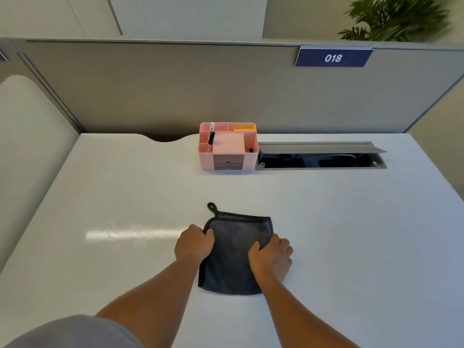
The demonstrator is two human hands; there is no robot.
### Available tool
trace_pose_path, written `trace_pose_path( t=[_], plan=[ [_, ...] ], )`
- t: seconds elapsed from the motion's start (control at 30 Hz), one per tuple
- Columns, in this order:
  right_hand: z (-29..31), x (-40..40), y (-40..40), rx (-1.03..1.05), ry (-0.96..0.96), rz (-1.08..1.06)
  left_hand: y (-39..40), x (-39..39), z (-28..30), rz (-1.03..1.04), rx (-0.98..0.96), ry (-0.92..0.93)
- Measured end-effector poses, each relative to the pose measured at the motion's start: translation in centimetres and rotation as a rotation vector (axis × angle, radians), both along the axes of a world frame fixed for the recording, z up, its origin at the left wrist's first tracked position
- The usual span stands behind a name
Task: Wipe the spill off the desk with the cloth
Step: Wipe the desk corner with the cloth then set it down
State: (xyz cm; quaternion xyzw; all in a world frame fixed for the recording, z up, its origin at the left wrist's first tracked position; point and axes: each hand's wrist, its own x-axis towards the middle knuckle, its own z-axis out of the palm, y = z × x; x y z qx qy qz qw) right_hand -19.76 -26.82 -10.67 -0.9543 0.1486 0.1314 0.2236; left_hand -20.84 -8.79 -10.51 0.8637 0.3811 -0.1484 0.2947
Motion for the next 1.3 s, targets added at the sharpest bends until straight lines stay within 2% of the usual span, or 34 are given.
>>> trace_pose_path(
  t=[0.23,0.37,0.5,0.6,1.03,1.3],
  plan=[
    [0.5,1.4,-1.0,0.104,0.186,-0.102,-0.5,0.5,0.7,0.033,-0.148,0.175],
    [0.5,2.4,-1.2,0.147,0.226,-0.043,-0.6,0.5,0.9,-0.015,-0.177,0.160],
    [0.4,3.6,-2.3,0.269,0.174,-0.028,-0.7,1.4,1.0,0.014,-0.400,0.092],
    [0.8,5.3,-3.3,0.274,0.113,-0.037,-1.1,3.2,2.0,0.015,-0.515,0.048],
    [4.2,17.9,-12.6,0.250,-0.086,-0.176,-11.3,14.8,4.3,-0.035,-0.584,-0.149],
    [3.9,23.2,-17.9,0.209,-0.114,-0.233,-17.2,20.6,2.5,-0.003,-0.611,-0.140]
  ],
)
